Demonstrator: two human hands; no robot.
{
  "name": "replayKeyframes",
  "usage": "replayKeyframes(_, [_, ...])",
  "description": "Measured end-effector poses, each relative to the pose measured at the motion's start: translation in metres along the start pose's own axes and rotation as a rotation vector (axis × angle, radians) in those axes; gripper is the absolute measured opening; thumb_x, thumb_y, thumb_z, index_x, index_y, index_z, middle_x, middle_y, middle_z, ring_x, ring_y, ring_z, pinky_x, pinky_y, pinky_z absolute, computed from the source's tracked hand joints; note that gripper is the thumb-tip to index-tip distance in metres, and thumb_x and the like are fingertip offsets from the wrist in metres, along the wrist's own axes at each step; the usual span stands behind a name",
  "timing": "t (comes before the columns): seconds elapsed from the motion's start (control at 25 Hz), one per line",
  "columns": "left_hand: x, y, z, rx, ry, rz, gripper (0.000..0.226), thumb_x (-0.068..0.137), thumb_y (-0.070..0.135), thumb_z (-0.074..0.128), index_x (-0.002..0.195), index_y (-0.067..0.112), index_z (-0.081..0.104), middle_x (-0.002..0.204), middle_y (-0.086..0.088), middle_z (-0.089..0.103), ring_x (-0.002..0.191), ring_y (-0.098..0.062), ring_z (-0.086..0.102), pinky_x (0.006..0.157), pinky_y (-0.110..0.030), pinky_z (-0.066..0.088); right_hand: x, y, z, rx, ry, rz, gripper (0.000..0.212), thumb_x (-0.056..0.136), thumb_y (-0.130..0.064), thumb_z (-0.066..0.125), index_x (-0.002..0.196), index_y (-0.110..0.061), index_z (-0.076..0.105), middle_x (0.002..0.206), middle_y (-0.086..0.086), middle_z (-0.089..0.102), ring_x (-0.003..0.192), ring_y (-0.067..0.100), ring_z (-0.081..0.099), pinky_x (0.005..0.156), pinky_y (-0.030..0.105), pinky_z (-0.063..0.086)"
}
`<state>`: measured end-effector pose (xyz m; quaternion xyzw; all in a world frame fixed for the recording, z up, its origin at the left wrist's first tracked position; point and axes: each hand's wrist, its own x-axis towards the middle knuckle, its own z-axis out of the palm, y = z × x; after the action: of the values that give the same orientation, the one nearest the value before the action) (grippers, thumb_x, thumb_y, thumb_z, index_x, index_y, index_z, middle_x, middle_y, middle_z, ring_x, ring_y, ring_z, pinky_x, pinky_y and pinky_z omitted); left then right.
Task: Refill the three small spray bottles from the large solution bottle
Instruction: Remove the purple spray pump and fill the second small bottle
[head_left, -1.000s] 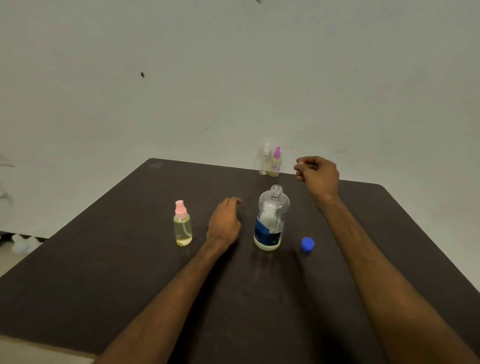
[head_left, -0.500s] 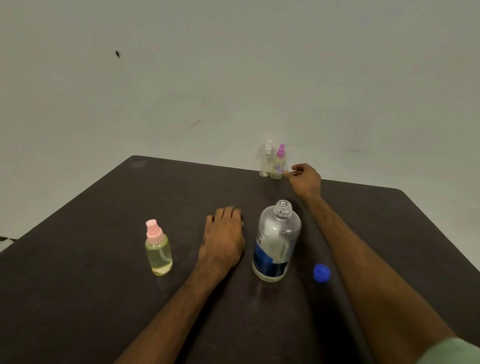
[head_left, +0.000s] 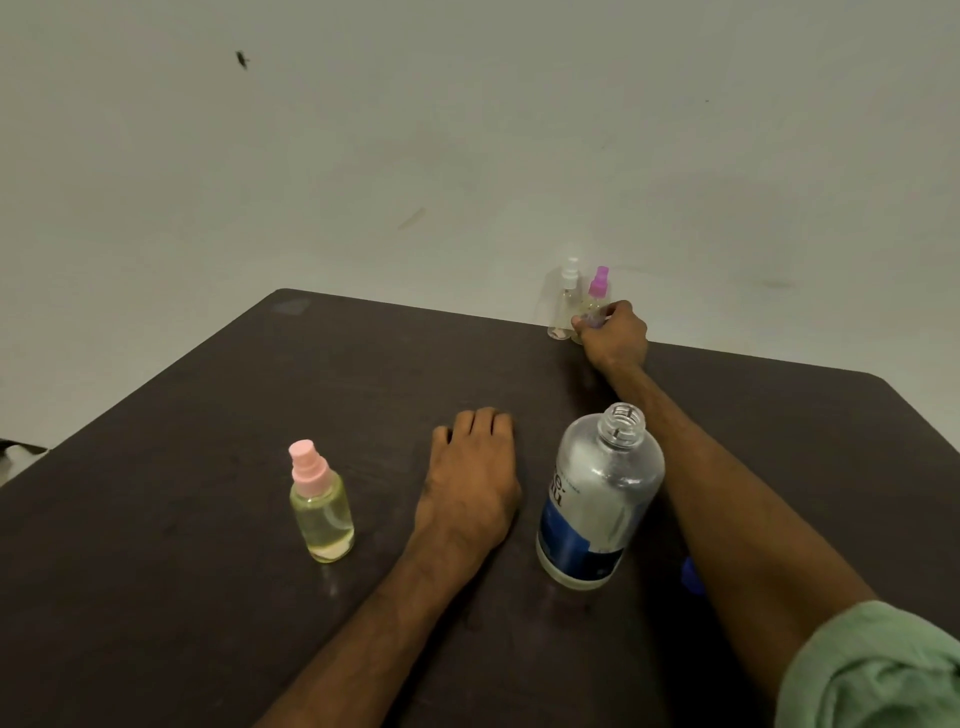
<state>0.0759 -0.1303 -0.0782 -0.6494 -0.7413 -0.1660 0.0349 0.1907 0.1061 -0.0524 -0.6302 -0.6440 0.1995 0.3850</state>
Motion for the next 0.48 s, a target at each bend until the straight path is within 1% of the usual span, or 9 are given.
replayKeyframes(0.16, [0.001,0.0,-0.001,0.005,0.002,0.002,0.041,0.103,0.022,0.04,0.143,0.017,0.04,0.148,-0.003,0.042,0.133,-0.021,0.039,0.11,-0.041,0.032,-0.009,0.005,-0.011,-0.028,-0.017,-0.042,0.051,0.086,-0.036,0.072,0.123,-0.006,0.055,0.12,0.012,0.064,0.107,0.029,0.062,0.085,0.034,0.048])
replayKeyframes(0.36, [-0.003,0.004,-0.009,-0.04,-0.019,-0.013,0.041,0.101,0.02,0.045,0.141,0.016,0.041,0.143,-0.004,0.047,0.129,-0.022,0.044,0.11,-0.041,0.035,-0.043,0.017,-0.039,-0.017,-0.049,-0.022,0.046,0.084,-0.041,0.073,0.113,-0.009,0.058,0.109,0.007,0.067,0.096,0.023,0.062,0.08,0.034,0.05])
replayKeyframes(0.48, [-0.011,0.003,-0.015,-0.098,-0.011,-0.007,0.046,0.097,0.013,0.051,0.142,0.014,0.041,0.141,-0.006,0.048,0.127,-0.022,0.046,0.109,-0.039,0.038,-0.072,0.003,-0.074,0.021,-0.007,-0.075,0.048,0.084,-0.04,0.073,0.117,-0.008,0.059,0.109,0.007,0.068,0.091,0.019,0.061,0.078,0.031,0.048])
